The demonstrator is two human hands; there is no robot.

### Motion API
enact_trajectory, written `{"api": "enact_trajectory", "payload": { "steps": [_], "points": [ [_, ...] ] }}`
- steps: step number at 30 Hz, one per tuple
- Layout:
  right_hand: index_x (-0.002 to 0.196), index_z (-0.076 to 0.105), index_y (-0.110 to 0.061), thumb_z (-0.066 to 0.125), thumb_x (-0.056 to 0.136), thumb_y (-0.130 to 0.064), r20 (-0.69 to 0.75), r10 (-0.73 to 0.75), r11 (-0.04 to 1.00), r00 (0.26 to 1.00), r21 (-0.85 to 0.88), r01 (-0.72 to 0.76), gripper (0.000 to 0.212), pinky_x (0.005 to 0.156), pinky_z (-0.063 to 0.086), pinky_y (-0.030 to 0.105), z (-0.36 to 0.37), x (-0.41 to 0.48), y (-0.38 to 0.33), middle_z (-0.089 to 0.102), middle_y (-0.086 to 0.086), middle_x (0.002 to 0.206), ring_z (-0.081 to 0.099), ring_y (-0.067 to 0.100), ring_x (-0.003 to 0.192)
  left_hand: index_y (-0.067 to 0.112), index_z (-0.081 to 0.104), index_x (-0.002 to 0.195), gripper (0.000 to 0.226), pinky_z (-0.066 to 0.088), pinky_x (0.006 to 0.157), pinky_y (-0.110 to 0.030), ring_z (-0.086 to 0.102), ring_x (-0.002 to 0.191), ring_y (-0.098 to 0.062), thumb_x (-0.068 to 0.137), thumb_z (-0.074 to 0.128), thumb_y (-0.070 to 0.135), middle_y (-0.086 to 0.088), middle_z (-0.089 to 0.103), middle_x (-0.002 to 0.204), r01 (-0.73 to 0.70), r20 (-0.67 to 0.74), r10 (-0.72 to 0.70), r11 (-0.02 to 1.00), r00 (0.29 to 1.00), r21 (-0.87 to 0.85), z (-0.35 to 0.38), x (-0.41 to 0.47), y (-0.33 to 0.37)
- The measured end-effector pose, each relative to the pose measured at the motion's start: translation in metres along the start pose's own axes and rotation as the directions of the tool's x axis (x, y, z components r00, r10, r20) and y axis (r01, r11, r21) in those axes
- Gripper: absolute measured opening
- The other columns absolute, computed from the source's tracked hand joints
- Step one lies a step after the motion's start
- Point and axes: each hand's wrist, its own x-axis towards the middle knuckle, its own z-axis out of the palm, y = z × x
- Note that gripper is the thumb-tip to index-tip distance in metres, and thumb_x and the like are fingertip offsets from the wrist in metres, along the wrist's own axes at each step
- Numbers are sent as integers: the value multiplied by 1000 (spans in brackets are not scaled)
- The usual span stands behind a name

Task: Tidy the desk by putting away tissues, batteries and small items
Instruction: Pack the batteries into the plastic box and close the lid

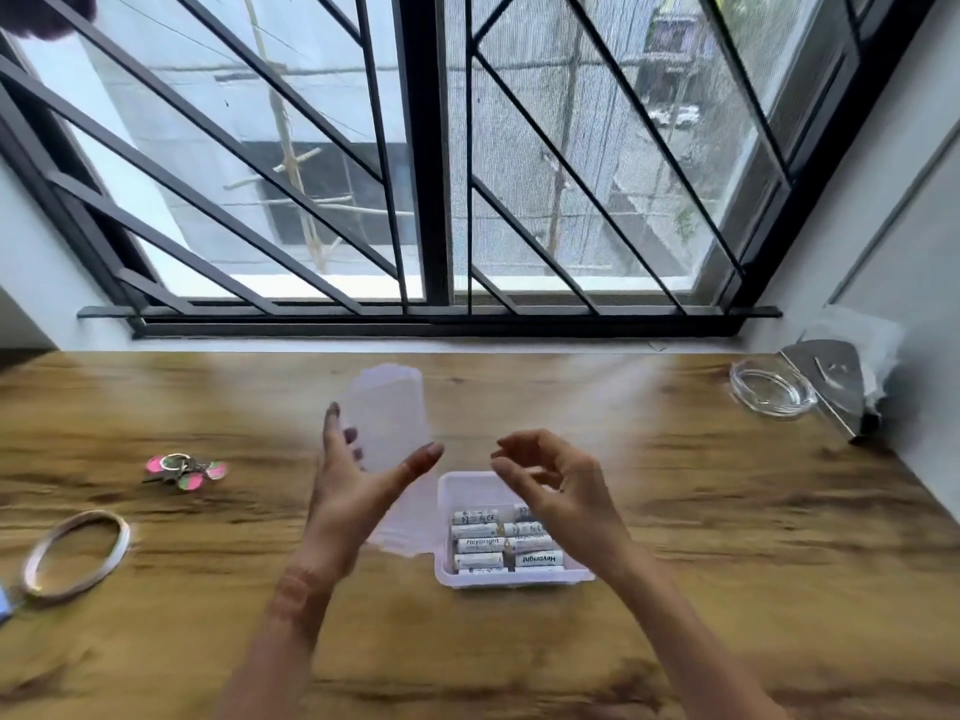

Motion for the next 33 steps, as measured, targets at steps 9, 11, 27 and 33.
{"api": "enact_trajectory", "payload": {
  "steps": [9,11,27,33],
  "points": [
    [97,67,-15,61,83,-19,37,-332,890,943,-319,326,15,64,50,31,-15,-12,-11,71,1,75,62,11,67,39,-4,144,143,40,91,-28,43,124,-17,32,80,67,-2,35,137,-76,193,150,936,970,-342,32,-16,42],
    [108,65,-15,59,79,-5,24,-405,812,914,-450,372,31,66,50,24,-26,-15,-7,73,4,87,65,11,73,35,13,144,139,36,95,-27,44,124,-13,26,67,83,3,42,134,-25,255,147,904,956,-427,30,-22,39],
    [101,70,-6,77,41,22,312,-296,441,903,-794,419,67,107,27,19,-52,-51,43,71,6,103,67,17,99,25,30,143,55,12,116,-29,8,142,-5,92,49,34,15,25,148,-34,189,24,998,982,52,48,-48,-56],
    [120,59,-6,67,41,23,381,-114,509,918,-771,383,85,109,4,8,-52,-63,57,61,7,124,55,20,118,26,37,140,56,39,106,-43,44,128,-16,88,56,37,5,43,142,-64,166,52,996,985,66,46,-49,-64]
  ]
}}
